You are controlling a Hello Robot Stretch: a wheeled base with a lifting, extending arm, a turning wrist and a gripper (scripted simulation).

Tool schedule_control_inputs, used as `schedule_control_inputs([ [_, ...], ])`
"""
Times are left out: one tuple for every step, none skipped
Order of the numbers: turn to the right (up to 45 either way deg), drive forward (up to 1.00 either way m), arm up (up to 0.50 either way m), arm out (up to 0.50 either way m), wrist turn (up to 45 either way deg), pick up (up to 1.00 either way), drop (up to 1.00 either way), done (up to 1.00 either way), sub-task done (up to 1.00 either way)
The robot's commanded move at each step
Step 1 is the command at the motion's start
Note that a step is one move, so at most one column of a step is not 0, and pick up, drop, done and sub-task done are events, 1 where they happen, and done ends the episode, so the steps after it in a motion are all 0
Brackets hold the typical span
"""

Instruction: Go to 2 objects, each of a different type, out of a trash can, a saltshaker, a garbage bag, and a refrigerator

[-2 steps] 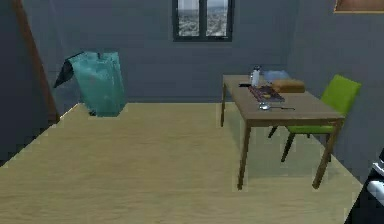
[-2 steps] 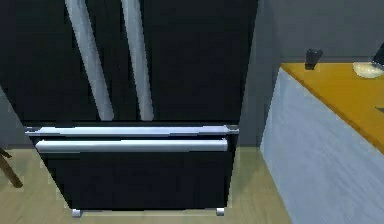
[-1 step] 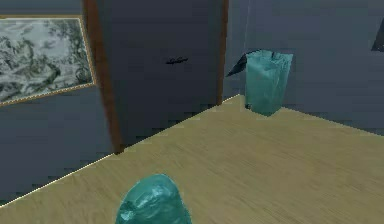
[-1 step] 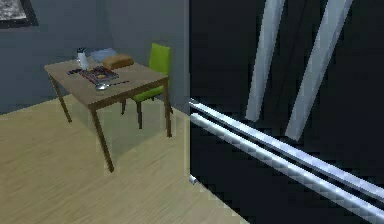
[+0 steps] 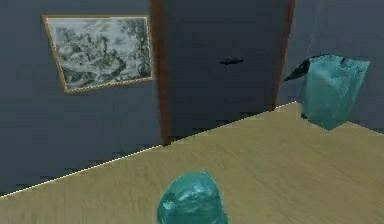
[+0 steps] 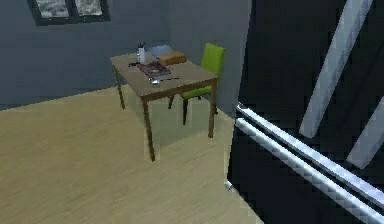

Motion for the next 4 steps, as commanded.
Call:
schedule_control_inputs([
  [0.0, 0.0, 0.0, 0.0, 0.0, 0.0, 0.0, 0.0, 1.0],
  [45.0, 0.0, 0.0, 0.0, 0.0, 0.0, 0.0, 0.0, 0.0],
  [45.0, 0.0, 0.0, 0.0, 0.0, 0.0, 0.0, 0.0, 0.0],
  [45.0, 0.0, 0.0, 0.0, 0.0, 0.0, 0.0, 0.0, 0.0],
])
